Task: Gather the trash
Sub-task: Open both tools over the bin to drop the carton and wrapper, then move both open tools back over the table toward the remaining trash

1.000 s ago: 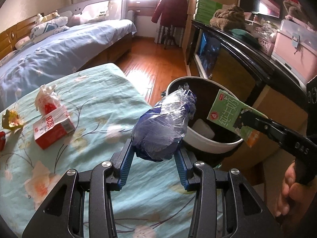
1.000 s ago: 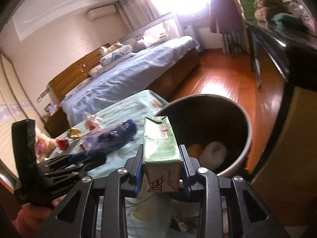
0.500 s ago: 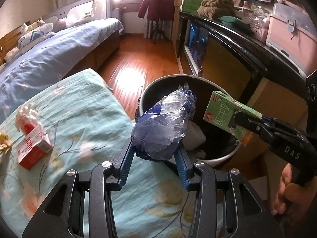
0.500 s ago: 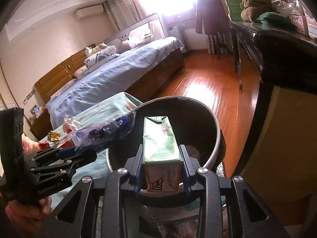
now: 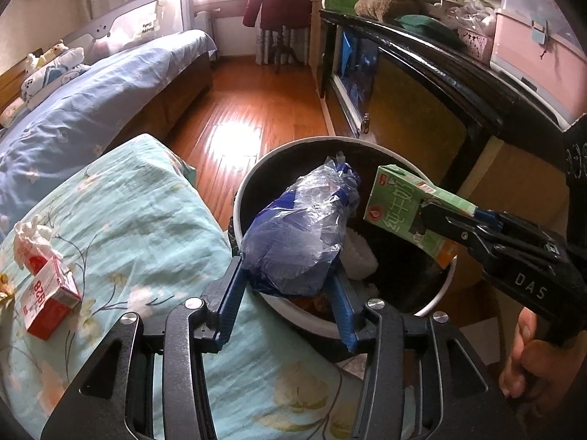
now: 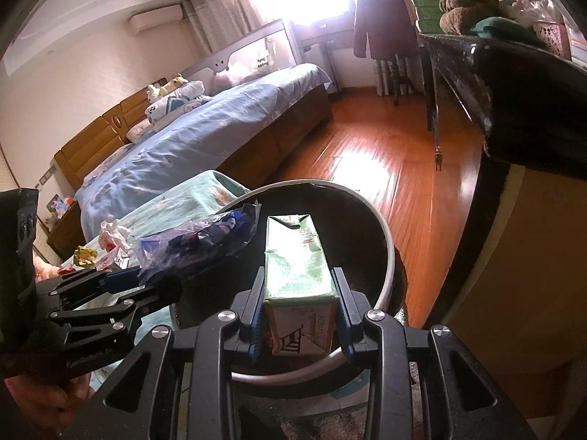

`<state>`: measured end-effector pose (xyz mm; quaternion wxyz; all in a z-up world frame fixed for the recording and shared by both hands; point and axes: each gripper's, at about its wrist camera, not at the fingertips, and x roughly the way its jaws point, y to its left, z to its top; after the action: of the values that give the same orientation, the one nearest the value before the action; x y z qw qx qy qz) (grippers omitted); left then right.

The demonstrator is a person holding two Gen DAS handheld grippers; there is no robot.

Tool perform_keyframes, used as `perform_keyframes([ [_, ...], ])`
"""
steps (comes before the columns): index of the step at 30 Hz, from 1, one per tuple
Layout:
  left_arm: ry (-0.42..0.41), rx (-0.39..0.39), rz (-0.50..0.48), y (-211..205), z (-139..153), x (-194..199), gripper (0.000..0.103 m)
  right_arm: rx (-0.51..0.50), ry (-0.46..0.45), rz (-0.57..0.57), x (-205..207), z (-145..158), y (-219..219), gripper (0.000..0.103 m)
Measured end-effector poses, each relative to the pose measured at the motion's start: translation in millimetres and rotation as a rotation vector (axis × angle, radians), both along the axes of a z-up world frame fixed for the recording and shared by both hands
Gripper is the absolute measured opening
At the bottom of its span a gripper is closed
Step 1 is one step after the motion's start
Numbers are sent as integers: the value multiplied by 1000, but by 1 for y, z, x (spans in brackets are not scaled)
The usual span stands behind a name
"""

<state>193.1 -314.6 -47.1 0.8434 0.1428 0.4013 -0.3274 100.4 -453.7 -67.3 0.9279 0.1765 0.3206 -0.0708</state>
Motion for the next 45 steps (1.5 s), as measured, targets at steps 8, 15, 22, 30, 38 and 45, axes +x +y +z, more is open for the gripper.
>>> perform_keyframes([
  [8,0,-28,26,16,2,-4,65,41,-8,3,3,-1,-2,49],
  [15,30,-74,131,62,-6,-7,69,52,-37,48,3,6,18,74],
  [22,39,-89,278,126,-19,-11,70,69,-51,145,12,10,60,86],
  [30,16,-91,426,199,-24,-19,71,68,-33,269,26,9,114,89],
  [38,1,-94,572,264,-27,-23,72,69,-10,355,38,4,155,89],
  [45,-5,-99,718,330,-29,-25,72,71,17,411,52,-3,184,90],
])
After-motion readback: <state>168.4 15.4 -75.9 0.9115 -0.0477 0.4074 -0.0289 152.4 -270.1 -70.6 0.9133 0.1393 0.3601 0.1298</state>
